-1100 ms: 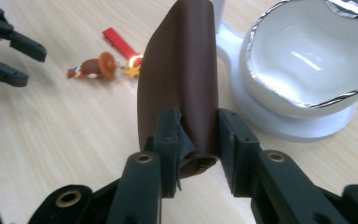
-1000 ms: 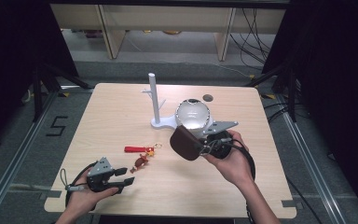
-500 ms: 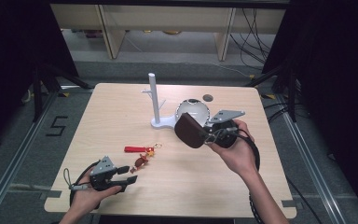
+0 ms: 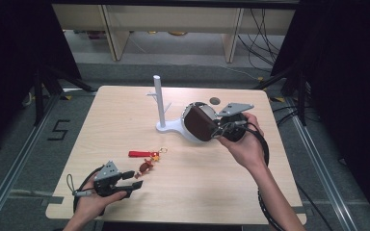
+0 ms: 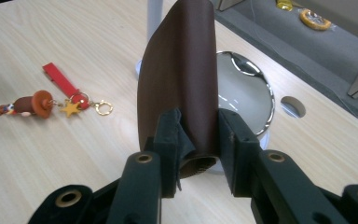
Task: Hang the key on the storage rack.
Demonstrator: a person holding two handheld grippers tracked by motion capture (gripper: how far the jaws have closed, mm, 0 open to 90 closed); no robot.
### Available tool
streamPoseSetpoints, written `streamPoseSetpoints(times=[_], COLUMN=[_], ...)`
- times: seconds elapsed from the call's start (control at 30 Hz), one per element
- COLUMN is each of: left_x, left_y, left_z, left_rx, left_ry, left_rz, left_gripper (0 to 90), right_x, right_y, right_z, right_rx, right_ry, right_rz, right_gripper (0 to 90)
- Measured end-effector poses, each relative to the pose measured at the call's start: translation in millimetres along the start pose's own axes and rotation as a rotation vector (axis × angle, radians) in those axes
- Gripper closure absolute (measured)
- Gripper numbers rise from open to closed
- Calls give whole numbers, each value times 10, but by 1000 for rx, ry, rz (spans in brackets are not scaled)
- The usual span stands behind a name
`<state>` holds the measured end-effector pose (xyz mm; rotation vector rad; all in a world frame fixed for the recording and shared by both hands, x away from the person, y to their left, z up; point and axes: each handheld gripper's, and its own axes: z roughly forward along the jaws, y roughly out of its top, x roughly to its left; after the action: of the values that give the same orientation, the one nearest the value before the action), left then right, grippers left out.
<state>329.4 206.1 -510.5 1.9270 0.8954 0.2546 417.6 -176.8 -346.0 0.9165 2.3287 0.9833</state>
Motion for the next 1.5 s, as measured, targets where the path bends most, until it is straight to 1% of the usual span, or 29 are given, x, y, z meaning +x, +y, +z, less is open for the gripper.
streamPoseSetpoints(times=[0.03, 0.07, 0.1, 0.13, 0.17, 0.27, 0.3, 0.33, 0.37, 0.4, 0.43, 0.53, 0.57, 0.6, 0.63, 0.73, 0.8, 0.93, 0.97, 1.07, 1.13, 1.23, 1.27, 1.3, 1.37, 1.4, 1.43, 1.47, 1.5], left_x=[1, -1, -4, -8, -6, 1, -2, 0, 0, 2, 8, 6, 8, 8, 12, 14, 14, 9, 8, 7, 8, 9, 9, 6, 10, 13, 13, 10, 10], left_y=[-2, -3, -4, -3, -8, -11, -12, -14, -14, -15, -18, -20, -25, -25, -24, -26, -28, -31, -32, -32, -32, -35, -37, -41, -41, -42, -42, -43, -44], left_z=[8, 10, 13, 10, 22, 18, 18, 16, 16, 17, 22, 25, 29, 29, 21, 21, 22, 25, 26, 25, 24, 25, 26, 31, 30, 27, 26, 30, 30], left_rx=[-2, 0, 0, 7, -7, 0, -1, 0, 0, 0, -2, -5, -11, -11, -1, -1, -1, 3, 3, 3, 2, 0, 0, -8, -4, 1, 3, -1, -1], left_ry=[-9, -7, -5, 4, -12, -9, -2, -1, -1, 0, -8, -10, -11, -11, -7, -6, -5, -3, -4, -3, -4, -4, -3, -3, -8, -8, -9, -10, -9], left_rz=[-1, -1, -3, -2, -8, -5, -7, -8, -8, -8, -9, -12, -12, -12, -11, -13, -16, -16, -17, -16, -17, -19, -20, -25, -23, -21, -21, -25, -25], left_gripper=[443, 443, 443, 443, 443, 442, 442, 442, 441, 442, 441, 441, 441, 441, 441, 441, 441, 441, 440, 440, 440, 440, 440, 439, 439, 439, 439, 439, 439], right_x=[-14, -35, -39, -61, -90, -125, -150, -171, -184, -196, -214, -238, -251, -251, -272, -286, -286, -293, -285, -277, -270, -279, -281, -281, -278, -275, -284, -281, -287], right_y=[14, 24, 29, 37, 50, 65, 74, 78, 78, 79, 83, 81, 79, 79, 78, 75, 74, 74, 74, 75, 72, 70, 66, 61, 56, 49, 48, 38, 27], right_z=[4, 15, 21, 41, 68, 94, 121, 142, 164, 175, 191, 233, 273, 273, 303, 334, 358, 412, 437, 466, 483, 515, 531, 545, 560, 572, 575, 598, 621], right_rx=[4, -1, 2, -9, -9, -1, 2, -3, -19, -12, -10, -8, -1, -1, 4, 1, 6, -8, 5, 16, 10, 21, 13, 24, 20, 17, 26, 20, 21], right_ry=[2, -8, -15, -24, -33, -40, -49, -51, -75, -77, -75, -79, -72, -72, -80, -80, -81, -89, -73, -66, -71, -66, -85, -83, -87, -94, -86, -92, -94], right_rz=[0, -10, 3, -15, -4, -10, -9, -23, -28, -23, -32, -33, -18, -18, -30, -30, -21, -41, -36, -37, -34, -51, -65, -66, -62, -67, -75, -75, -87], right_gripper=[711, 712, 712, 711, 712, 711, 711, 711, 711, 711, 711, 711, 711, 711, 711, 710, 710, 710, 710, 709, 709, 709, 709, 708, 708, 708, 707, 707, 705])
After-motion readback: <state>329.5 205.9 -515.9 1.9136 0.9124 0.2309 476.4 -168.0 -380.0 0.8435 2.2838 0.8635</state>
